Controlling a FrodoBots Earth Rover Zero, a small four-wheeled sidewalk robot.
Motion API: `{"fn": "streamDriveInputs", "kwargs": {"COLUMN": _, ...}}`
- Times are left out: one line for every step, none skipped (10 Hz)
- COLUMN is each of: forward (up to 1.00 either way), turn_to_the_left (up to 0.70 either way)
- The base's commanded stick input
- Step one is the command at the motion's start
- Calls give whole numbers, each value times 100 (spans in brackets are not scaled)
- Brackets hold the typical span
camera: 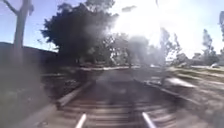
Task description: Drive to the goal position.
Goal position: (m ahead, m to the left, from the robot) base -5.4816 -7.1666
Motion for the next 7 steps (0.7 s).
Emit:
{"fn": "streamDriveInputs", "kwargs": {"forward": 100, "turn_to_the_left": 0}}
{"fn": "streamDriveInputs", "kwargs": {"forward": 100, "turn_to_the_left": 0}}
{"fn": "streamDriveInputs", "kwargs": {"forward": 100, "turn_to_the_left": 0}}
{"fn": "streamDriveInputs", "kwargs": {"forward": 100, "turn_to_the_left": 0}}
{"fn": "streamDriveInputs", "kwargs": {"forward": 100, "turn_to_the_left": 0}}
{"fn": "streamDriveInputs", "kwargs": {"forward": 100, "turn_to_the_left": 0}}
{"fn": "streamDriveInputs", "kwargs": {"forward": 100, "turn_to_the_left": 0}}
